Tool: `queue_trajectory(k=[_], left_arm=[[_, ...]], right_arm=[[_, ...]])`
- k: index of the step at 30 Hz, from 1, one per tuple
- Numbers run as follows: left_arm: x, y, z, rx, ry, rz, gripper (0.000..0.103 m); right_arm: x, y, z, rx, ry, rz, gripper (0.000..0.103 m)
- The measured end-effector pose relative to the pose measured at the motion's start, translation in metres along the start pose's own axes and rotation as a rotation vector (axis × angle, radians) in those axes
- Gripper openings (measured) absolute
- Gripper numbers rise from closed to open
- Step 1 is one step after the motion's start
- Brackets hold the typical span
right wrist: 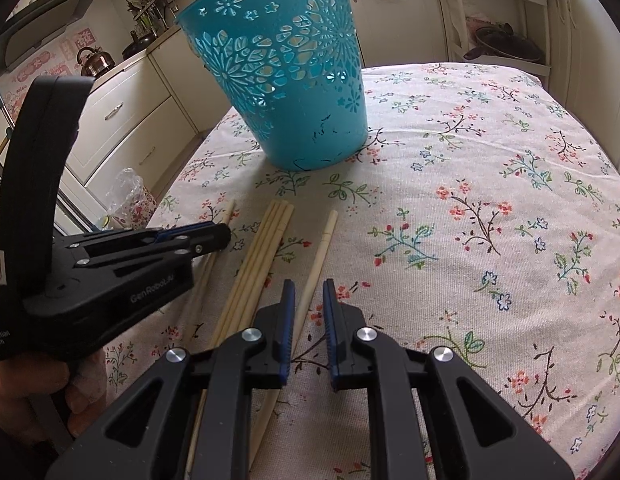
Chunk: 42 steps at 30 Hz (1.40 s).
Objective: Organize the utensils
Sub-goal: 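Grasp another wooden stick with the left tool, then lift the stick over the teal basket and open the left tool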
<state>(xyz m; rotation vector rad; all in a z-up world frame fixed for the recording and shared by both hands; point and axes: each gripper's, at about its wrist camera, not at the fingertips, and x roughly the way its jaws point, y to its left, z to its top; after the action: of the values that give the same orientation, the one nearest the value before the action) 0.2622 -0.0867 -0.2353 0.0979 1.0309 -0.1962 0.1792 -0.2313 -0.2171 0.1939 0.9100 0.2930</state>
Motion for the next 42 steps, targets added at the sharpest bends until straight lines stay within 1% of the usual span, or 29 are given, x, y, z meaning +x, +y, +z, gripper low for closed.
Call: queue_trajectory(k=[6, 12, 16, 19, 22, 27, 30, 33, 38, 42], left_arm=[[-0.014, 0.015, -0.009, -0.048, -0.011, -0.054, 0.005], [-0.053, 0.024, -0.012, -0.078, -0.078, -0.107, 0.005], [-0.095, 0.030, -0.003, -0.095, -0.159, -0.147, 0.005], [-0.131, 0.034, 0.012, -0.111, -0.242, -0.179, 0.005], [-0.165, 0.034, 0.039, -0.118, -0.353, -0.205, 0.005], [-0.196, 0.025, 0.087, -0.104, -0.514, -0.206, 0.005], [-0.203, 0.020, 0.115, -0.107, -0.605, -0.193, 0.005], [-0.199, 0.017, 0.142, -0.138, -0.686, -0.189, 0.005], [-0.180, 0.013, 0.174, -0.181, -0.757, -0.167, 0.005], [-0.160, 0.011, 0.192, -0.208, -0.785, -0.144, 0.005]], right_arm=[[0.000, 0.002, -0.001, -0.010, -0.010, -0.008, 0.015], [-0.001, 0.006, -0.005, -0.018, -0.018, -0.017, 0.015], [-0.001, 0.006, -0.005, -0.017, -0.019, -0.019, 0.015], [-0.001, 0.006, -0.005, -0.017, -0.021, -0.019, 0.017], [-0.001, 0.008, -0.005, -0.023, -0.022, -0.019, 0.020], [-0.001, 0.006, -0.004, -0.019, -0.023, -0.011, 0.021], [-0.001, 0.004, -0.003, -0.010, -0.024, -0.002, 0.021], [-0.001, 0.003, -0.003, 0.001, -0.025, 0.009, 0.022], [-0.001, 0.001, -0.004, 0.009, -0.029, 0.027, 0.024], [-0.001, -0.002, -0.004, 0.013, -0.029, 0.042, 0.024]])
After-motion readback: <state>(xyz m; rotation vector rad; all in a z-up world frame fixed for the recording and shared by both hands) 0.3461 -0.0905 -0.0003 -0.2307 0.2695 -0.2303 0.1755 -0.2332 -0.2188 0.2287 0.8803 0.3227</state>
